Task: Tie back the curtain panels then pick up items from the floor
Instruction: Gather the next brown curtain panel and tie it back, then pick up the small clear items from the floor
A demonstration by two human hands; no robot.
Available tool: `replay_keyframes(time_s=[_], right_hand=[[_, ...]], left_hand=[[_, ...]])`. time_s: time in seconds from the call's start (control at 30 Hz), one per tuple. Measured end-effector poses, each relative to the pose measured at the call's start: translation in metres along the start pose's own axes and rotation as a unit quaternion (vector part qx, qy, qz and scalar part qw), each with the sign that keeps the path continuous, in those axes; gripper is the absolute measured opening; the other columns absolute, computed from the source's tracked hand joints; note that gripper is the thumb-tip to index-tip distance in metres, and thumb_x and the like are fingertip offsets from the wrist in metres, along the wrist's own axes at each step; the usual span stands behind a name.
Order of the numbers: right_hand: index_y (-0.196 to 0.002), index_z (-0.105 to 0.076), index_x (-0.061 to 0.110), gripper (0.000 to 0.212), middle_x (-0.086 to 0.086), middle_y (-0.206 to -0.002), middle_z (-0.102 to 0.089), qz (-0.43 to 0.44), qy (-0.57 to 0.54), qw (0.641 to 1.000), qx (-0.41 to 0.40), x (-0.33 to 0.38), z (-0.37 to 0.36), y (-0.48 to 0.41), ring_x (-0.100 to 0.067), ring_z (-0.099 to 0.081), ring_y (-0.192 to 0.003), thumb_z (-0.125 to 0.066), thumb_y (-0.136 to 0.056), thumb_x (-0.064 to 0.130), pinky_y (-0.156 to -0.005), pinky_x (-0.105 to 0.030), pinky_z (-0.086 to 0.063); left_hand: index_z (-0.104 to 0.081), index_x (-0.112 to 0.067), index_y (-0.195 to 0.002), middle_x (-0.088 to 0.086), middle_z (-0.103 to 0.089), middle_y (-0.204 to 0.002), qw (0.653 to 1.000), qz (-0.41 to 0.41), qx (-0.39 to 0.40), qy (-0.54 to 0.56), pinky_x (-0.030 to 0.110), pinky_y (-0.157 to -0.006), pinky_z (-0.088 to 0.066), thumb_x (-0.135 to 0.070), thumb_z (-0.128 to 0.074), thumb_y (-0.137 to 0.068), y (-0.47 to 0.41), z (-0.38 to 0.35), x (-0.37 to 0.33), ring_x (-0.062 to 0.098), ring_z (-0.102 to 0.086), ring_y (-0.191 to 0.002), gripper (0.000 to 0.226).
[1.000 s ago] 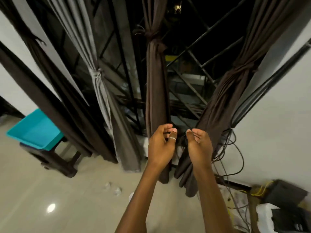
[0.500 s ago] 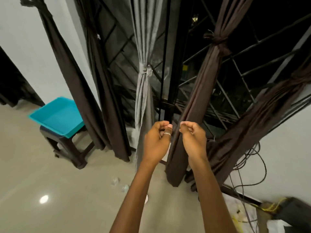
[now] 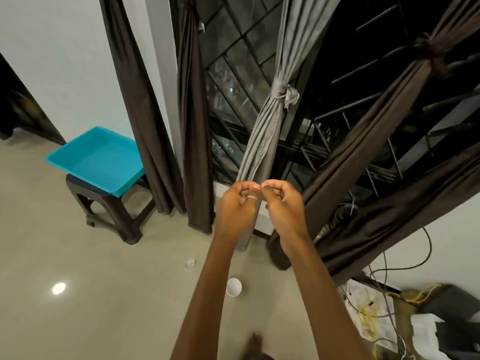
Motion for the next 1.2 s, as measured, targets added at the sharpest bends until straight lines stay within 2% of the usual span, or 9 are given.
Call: replay_keyframes(time_s=[0.13,0.27,0.4,0.47,0.53,0.77,0.93,1.1,1.2], right_hand=[[-0.104,-0.071,0.026,0.009,0.011,-0.094,-0.074,-0.024,-0.011,1.0,-0.003,-0.012,-0.012,-0.016,-0.004,-0.07,-0.088,-0.064,-0.098,0.029,-0.081,-0.03,-0.058],[-0.101,-0.071,0.027,0.009,0.005,-0.093,-0.076,-0.07,-0.05,0.996,0.012,-0.022,-0.04,-0.045,-0.014,-0.072,-0.09,-0.062,-0.099,0.027,-0.082,-0.034,-0.059],[-0.1,-0.072,0.025,0.011,0.001,-0.093,-0.076,-0.087,-0.07,0.993,0.026,-0.023,-0.069,-0.076,-0.018,-0.072,-0.09,-0.062,-0.098,0.027,-0.075,-0.03,-0.058],[-0.098,-0.072,0.026,0.01,0.003,-0.091,-0.076,-0.09,-0.093,0.991,0.033,-0.024,-0.075,-0.087,-0.015,-0.072,-0.089,-0.062,-0.098,0.028,-0.069,-0.023,-0.054],[-0.098,-0.072,0.026,0.011,0.004,-0.093,-0.077,-0.103,-0.106,0.989,0.026,-0.027,-0.074,-0.098,-0.013,-0.072,-0.092,-0.062,-0.097,0.03,-0.074,-0.025,-0.055],[-0.095,-0.075,0.025,0.015,0.005,-0.087,-0.078,-0.13,-0.116,0.984,-0.025,-0.045,-0.067,-0.121,-0.011,-0.074,-0.091,-0.061,-0.096,0.031,-0.089,-0.034,-0.058],[-0.095,-0.074,0.023,0.014,0.007,-0.086,-0.078,-0.16,-0.119,0.978,-0.057,-0.053,-0.089,-0.123,-0.007,-0.074,-0.086,-0.063,-0.097,0.029,-0.083,-0.029,-0.054],[-0.087,-0.073,0.022,0.018,0.002,-0.087,-0.076,-0.177,-0.08,0.977,-0.085,-0.058,-0.137,-0.111,-0.017,-0.073,-0.092,-0.062,-0.099,0.031,-0.087,-0.033,-0.053],[-0.086,-0.071,0.017,0.021,-0.002,-0.085,-0.073,-0.206,-0.065,0.971,-0.102,-0.067,-0.179,-0.095,-0.024,-0.071,-0.091,-0.061,-0.101,0.027,-0.082,-0.033,-0.052]], left_hand=[[-0.07,-0.022,-0.109,-0.023,-0.069,-0.083,0.999,0.007,0.014,-0.03,0.002,-0.063,-0.045,-0.018,-0.059,-0.097,-0.015,0.0,0.011,-0.015,-0.063,-0.076,0.017],[-0.071,-0.026,-0.111,-0.014,-0.074,-0.089,0.998,0.021,0.009,-0.057,0.033,-0.073,-0.062,-0.02,-0.057,-0.095,-0.047,0.007,0.014,0.0,-0.07,-0.081,0.022],[-0.07,-0.035,-0.1,-0.017,-0.075,-0.09,0.998,0.024,-0.003,-0.057,0.029,-0.077,-0.06,-0.02,-0.057,-0.095,-0.076,0.018,0.016,0.001,-0.072,-0.082,0.02],[-0.07,-0.035,-0.101,-0.016,-0.076,-0.093,0.998,0.044,-0.003,-0.053,0.035,-0.081,-0.061,-0.022,-0.057,-0.097,-0.085,0.018,0.02,0.004,-0.073,-0.086,0.019],[-0.07,-0.034,-0.105,-0.013,-0.075,-0.097,0.996,0.058,0.006,-0.062,0.042,-0.087,-0.06,-0.025,-0.056,-0.099,-0.094,0.014,0.022,0.006,-0.073,-0.09,0.018],[-0.068,-0.025,-0.112,-0.009,-0.074,-0.104,0.995,0.061,0.041,-0.065,0.042,-0.09,-0.058,-0.026,-0.056,-0.102,-0.121,0.013,0.029,0.005,-0.073,-0.087,0.016],[-0.067,-0.031,-0.103,-0.009,-0.074,-0.101,0.993,0.075,0.075,-0.056,0.042,-0.091,-0.059,-0.027,-0.056,-0.102,-0.14,0.034,0.055,0.01,-0.073,-0.091,0.012],[-0.067,-0.038,-0.092,-0.007,-0.076,-0.098,0.987,0.101,0.115,-0.046,0.039,-0.084,-0.058,-0.031,-0.057,-0.1,-0.17,0.076,0.092,0.016,-0.073,-0.094,0.014],[-0.068,-0.036,-0.086,-0.003,-0.076,-0.09,0.982,0.129,0.132,-0.034,0.037,-0.073,-0.054,-0.026,-0.059,-0.099,-0.189,0.112,0.128,0.019,-0.072,-0.084,0.018]])
Point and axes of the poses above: each hand's wrist, its own y-axis away from the middle knuckle, its own z-axis out of the back of the hand, x = y × z, the point moved 5 cm from there along -y, towards the middle knuckle
